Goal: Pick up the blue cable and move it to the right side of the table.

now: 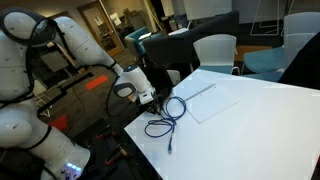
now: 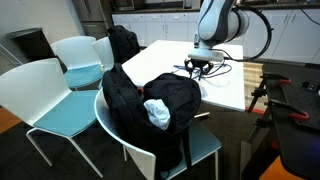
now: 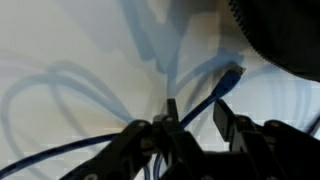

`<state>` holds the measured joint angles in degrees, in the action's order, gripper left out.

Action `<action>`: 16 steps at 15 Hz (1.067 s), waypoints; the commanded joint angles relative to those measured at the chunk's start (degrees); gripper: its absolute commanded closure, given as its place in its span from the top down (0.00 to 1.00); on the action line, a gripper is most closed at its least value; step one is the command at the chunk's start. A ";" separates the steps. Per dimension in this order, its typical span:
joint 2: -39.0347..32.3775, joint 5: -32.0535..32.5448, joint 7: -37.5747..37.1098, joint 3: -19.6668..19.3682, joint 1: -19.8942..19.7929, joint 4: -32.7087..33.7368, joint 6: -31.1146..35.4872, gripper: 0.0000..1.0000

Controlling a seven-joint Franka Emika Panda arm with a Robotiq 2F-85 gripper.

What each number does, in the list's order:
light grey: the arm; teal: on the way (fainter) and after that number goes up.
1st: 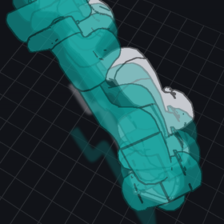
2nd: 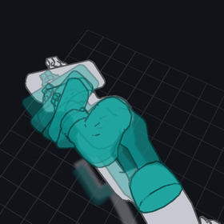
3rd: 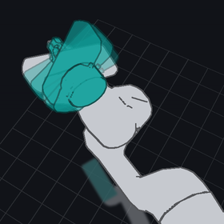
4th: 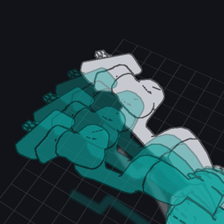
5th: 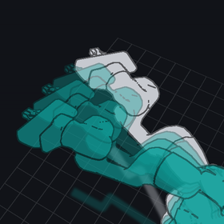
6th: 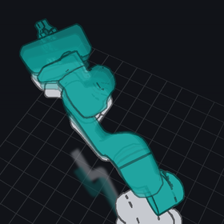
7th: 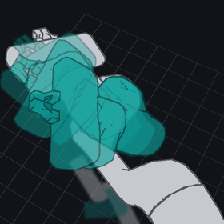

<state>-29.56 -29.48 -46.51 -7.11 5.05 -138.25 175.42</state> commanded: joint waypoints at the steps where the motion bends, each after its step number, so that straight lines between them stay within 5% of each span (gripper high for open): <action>1: -0.08 1.27 -1.89 -0.75 0.68 0.76 -0.64 0.13; 4: 1.44 1.63 -1.26 -0.60 0.54 -0.19 -1.78 0.00; 12: 24.30 9.33 2.88 -9.03 0.98 -14.78 -8.73 0.02; 16: 36.93 9.25 13.45 -7.29 -7.25 -15.94 -18.96 0.02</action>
<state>-3.81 -20.41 -39.85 -16.14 3.57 -151.49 164.01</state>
